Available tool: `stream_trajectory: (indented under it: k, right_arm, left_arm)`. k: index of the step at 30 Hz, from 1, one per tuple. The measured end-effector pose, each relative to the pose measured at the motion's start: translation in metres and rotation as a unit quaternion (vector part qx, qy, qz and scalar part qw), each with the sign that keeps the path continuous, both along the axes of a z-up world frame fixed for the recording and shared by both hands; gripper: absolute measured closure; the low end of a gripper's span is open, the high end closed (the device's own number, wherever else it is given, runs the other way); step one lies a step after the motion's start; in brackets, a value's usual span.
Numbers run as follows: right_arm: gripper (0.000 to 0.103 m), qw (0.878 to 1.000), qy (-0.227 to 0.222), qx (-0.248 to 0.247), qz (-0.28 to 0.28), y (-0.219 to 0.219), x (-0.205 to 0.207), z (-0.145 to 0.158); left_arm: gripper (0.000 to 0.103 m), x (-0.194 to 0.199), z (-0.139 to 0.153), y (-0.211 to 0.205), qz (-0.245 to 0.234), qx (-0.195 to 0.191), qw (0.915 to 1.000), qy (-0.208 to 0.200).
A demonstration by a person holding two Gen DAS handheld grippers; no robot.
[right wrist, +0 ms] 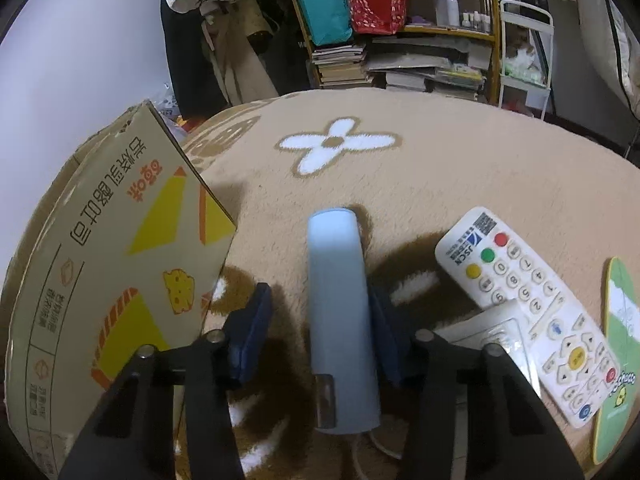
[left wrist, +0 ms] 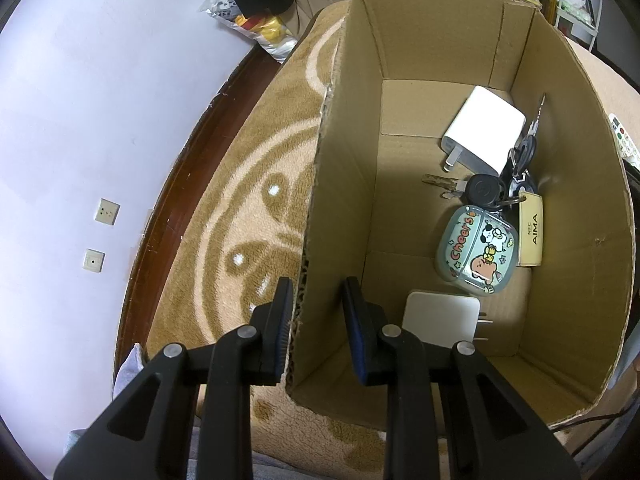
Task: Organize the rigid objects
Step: 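Move the right tool back and grasp the light blue lighter, then carry the blue lighter into the box and open the right tool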
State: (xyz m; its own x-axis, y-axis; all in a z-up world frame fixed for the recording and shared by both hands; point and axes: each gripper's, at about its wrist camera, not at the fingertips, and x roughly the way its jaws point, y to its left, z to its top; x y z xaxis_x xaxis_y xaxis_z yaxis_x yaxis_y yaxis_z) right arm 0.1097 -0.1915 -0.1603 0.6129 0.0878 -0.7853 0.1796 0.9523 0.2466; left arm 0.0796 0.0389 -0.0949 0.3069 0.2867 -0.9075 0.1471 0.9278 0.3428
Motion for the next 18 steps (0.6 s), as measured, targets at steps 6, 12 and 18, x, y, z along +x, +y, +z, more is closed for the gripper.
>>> stream_trajectory:
  k: [6,12,18]
  right_arm:
    - [0.073,1.000,0.008,-0.008,-0.022,-0.005,-0.002,-0.002]
    - [0.074,0.999,0.006,-0.020,-0.034,0.000,-0.008,0.005]
    - [0.074,0.999,-0.015,-0.018,-0.040,0.001,-0.015,0.029]
  left_arm:
    - [0.078,-0.001,0.000,-0.001,-0.001,0.003,1.0000,0.000]
    - [0.078,-0.002,0.001,-0.004,-0.004,0.012,0.9999,-0.001]
    - [0.078,-0.003,0.000,-0.007,-0.009,0.019,0.9998,-0.004]
